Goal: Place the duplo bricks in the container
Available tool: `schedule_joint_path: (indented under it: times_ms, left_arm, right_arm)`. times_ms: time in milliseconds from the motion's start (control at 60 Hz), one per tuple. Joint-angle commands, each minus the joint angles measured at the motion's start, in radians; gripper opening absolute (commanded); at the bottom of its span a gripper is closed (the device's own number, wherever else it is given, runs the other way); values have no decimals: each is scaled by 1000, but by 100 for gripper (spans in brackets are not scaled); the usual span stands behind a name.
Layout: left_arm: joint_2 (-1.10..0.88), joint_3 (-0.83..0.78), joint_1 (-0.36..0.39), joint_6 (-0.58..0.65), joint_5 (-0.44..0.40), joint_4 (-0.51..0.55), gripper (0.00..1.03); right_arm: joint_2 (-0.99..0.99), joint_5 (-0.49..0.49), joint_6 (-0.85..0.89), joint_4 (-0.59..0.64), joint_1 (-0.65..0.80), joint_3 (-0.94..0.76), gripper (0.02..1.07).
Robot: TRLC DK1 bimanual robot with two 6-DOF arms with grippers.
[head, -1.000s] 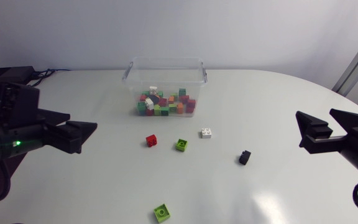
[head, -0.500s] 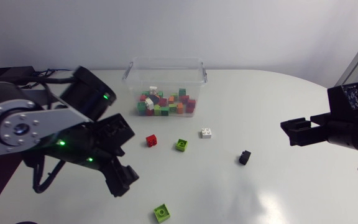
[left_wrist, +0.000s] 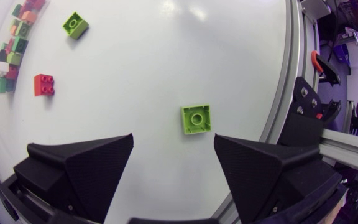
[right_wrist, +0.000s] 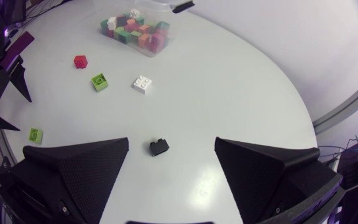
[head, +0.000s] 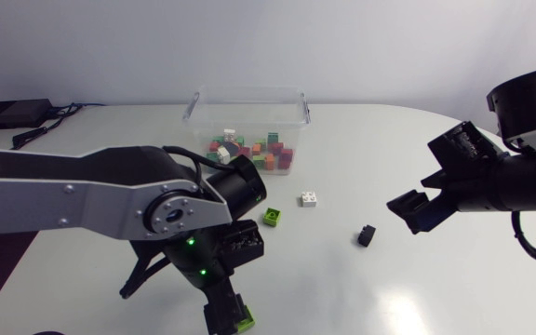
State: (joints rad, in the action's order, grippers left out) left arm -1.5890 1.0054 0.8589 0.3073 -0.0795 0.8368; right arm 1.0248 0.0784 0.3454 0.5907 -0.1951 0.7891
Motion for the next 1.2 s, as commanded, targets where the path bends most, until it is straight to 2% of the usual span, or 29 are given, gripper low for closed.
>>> schedule_joint_path:
  times_ms: [0, 50, 183, 300, 400, 433, 567, 733, 950, 983, 1050, 1183]
  left_arm:
    - [-54, 27, 17, -25, -11, 19, 90]
    - [-72, 30, 25, -36, -11, 18, 86]
    - [-108, 35, 40, -47, -13, 18, 85]
    - [-147, 53, 40, -56, -17, 13, 77]
    - [-172, 58, 43, -54, -34, 12, 74]
    - [-180, 59, 45, -54, -37, 8, 69]
    - [-190, 61, 45, -54, -43, 4, 59]
    - [-224, 73, 54, -54, -66, 1, 56]
    - [-256, 99, 54, -60, -74, 1, 56]
    - [-253, 105, 51, -60, -74, 4, 62]
    - [-229, 111, 45, -60, -74, 19, 67]
    - [-189, 130, 38, -66, -75, 48, 69]
  right_arm:
    - [-2, -3, 46, -34, -29, -42, 102]
    - [12, -16, 75, -26, -23, -33, 102]
    - [60, -22, 112, -3, -37, -14, 102]
    - [127, -19, 147, -6, -35, -14, 102]
    - [187, -14, 199, -6, -30, -21, 102]
    - [202, -5, 216, -3, -21, -16, 102]
    - [239, 0, 282, 8, -9, -1, 102]
    - [291, 6, 353, 21, 19, 24, 102]
    - [363, 49, 395, 24, 74, 48, 102]
    - [365, 55, 400, 24, 79, 50, 102]
    - [365, 57, 408, 23, 80, 48, 102]
    - [374, 57, 418, 23, 88, 50, 102]
